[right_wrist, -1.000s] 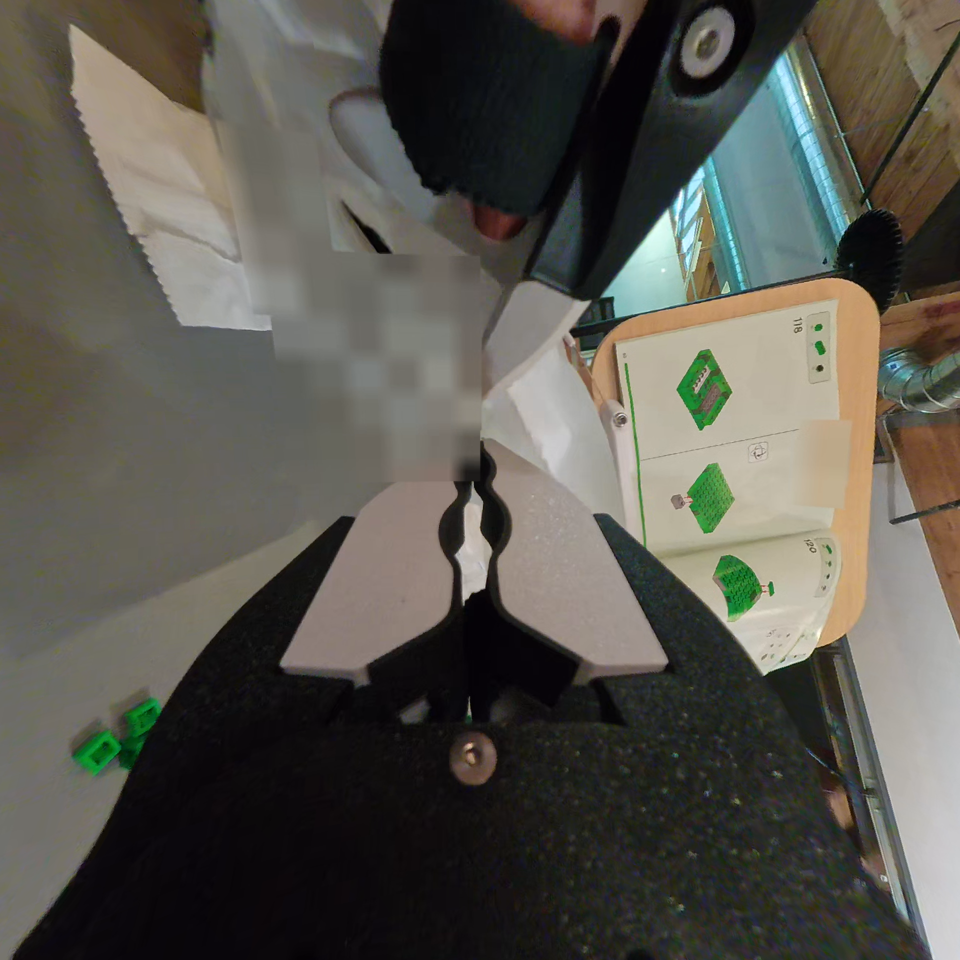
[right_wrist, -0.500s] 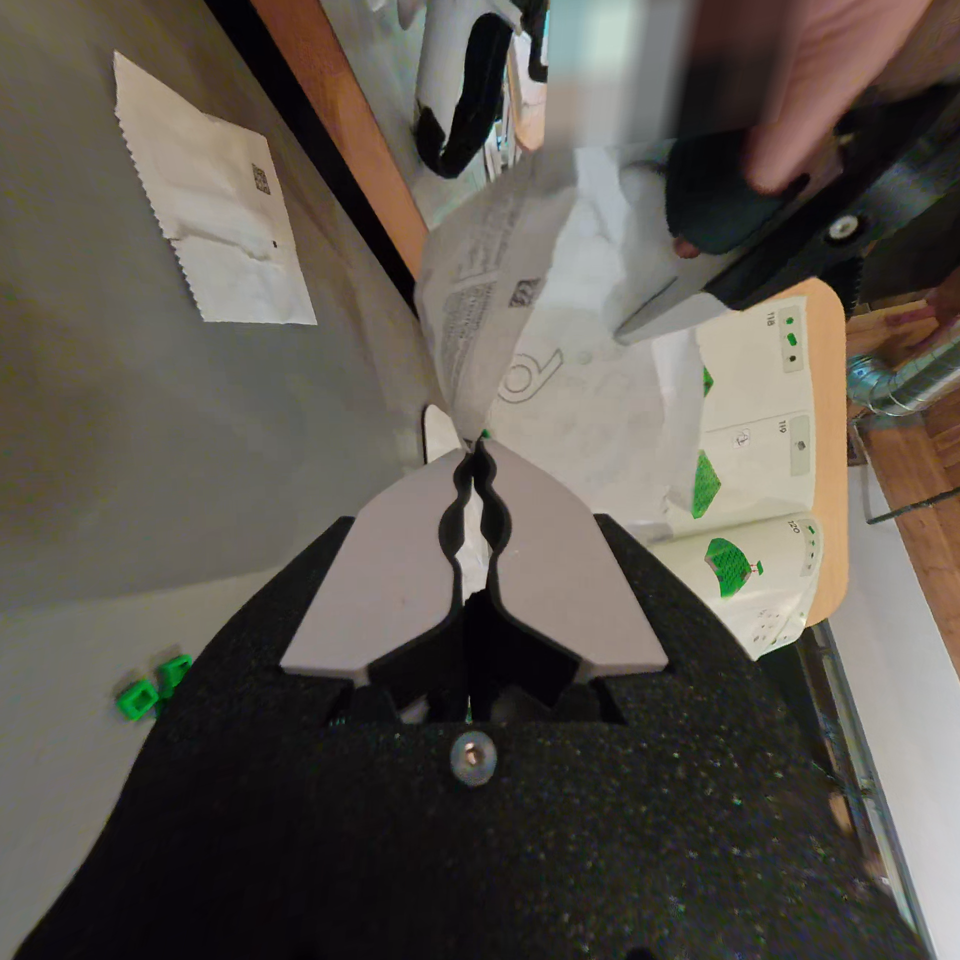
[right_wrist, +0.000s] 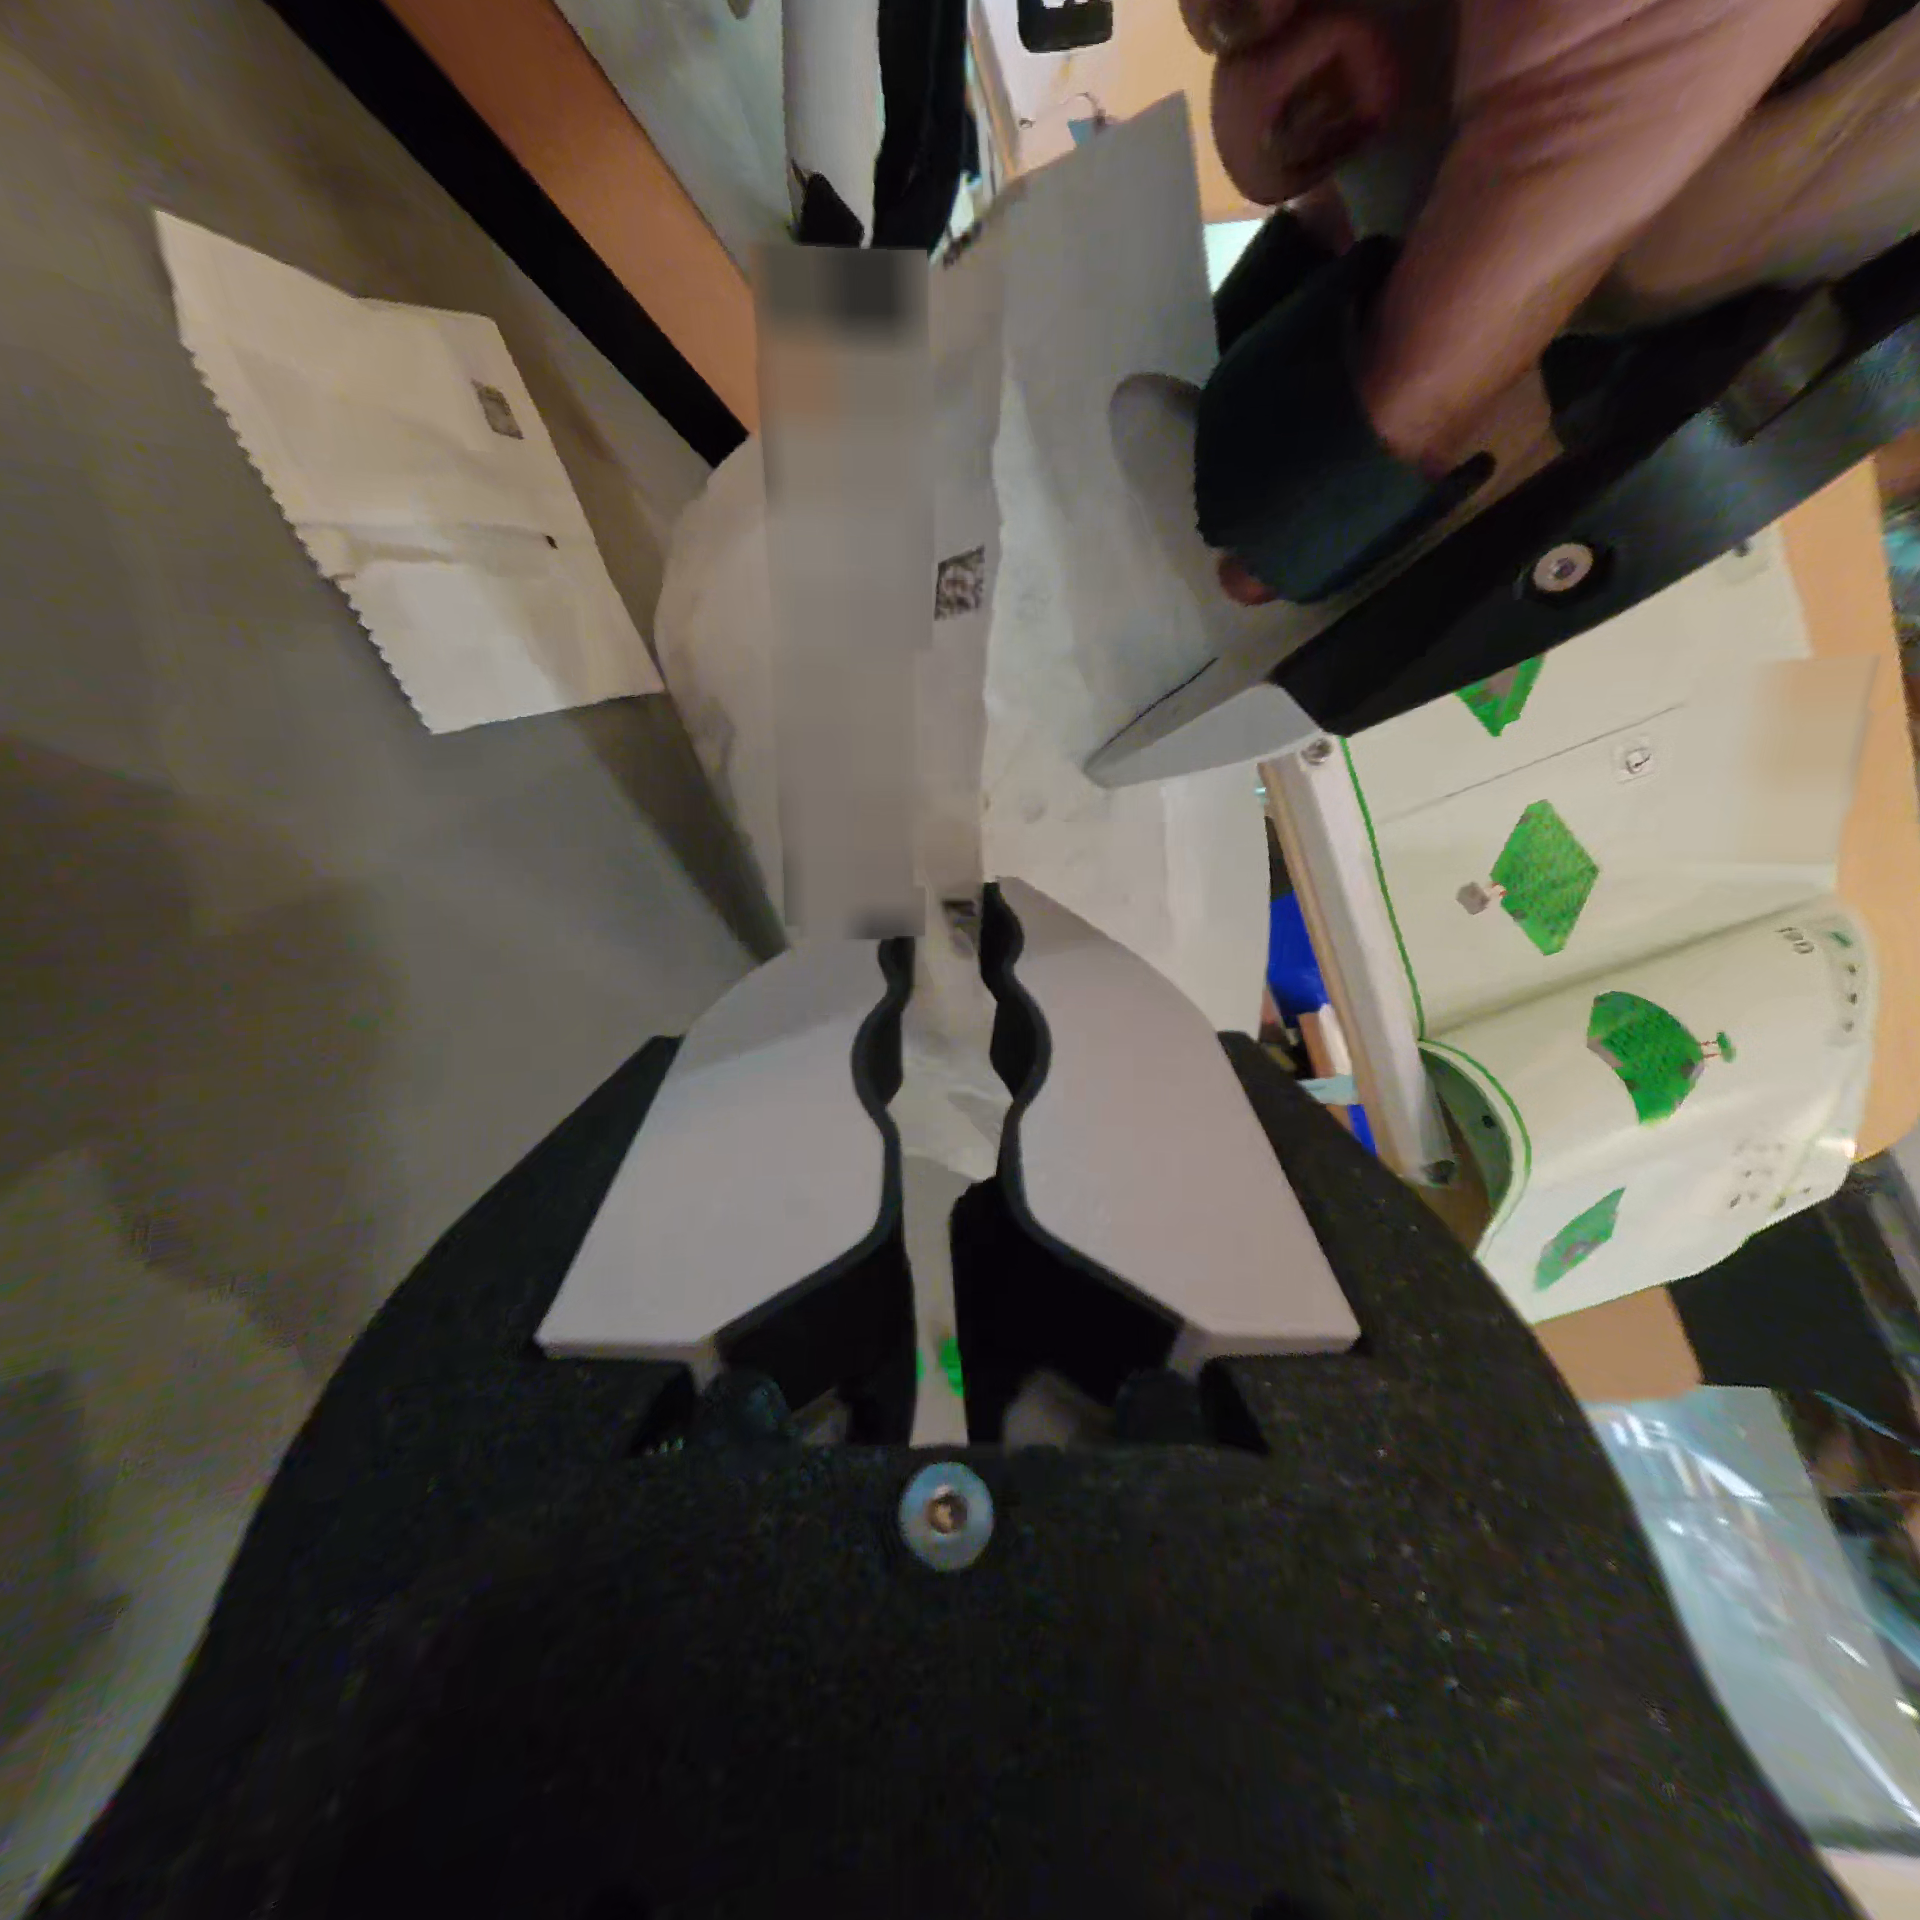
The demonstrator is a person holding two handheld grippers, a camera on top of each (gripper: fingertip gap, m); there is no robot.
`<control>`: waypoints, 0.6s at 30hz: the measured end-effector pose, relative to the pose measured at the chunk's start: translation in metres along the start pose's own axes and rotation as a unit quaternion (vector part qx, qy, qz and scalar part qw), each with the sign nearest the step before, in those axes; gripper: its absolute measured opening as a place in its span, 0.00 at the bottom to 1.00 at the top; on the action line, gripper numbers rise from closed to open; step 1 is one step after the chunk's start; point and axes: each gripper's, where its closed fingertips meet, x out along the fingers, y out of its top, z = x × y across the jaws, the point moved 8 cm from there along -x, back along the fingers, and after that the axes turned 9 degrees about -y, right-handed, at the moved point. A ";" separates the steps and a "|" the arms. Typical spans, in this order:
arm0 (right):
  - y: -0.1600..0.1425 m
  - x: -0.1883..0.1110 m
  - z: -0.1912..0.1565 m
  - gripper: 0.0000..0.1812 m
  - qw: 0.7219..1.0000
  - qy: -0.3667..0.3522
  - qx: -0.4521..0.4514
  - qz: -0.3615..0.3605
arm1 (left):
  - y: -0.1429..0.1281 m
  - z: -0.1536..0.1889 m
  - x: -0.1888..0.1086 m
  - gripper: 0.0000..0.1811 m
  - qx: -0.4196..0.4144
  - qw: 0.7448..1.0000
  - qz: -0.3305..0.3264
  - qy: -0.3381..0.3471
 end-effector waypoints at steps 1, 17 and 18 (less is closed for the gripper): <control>0.000 -0.001 0.001 0.08 1.000 0.007 0.007 0.000 | 0.001 -0.001 -0.001 0.00 0.001 1.000 0.000 0.004; -0.103 -0.064 0.028 0.24 0.870 0.291 0.364 -0.163 | -0.010 0.001 0.000 0.00 0.045 0.996 0.022 -0.069; -0.101 -0.065 0.027 0.20 0.865 0.304 0.370 -0.147 | -0.010 0.001 0.000 0.00 0.050 0.996 0.023 -0.073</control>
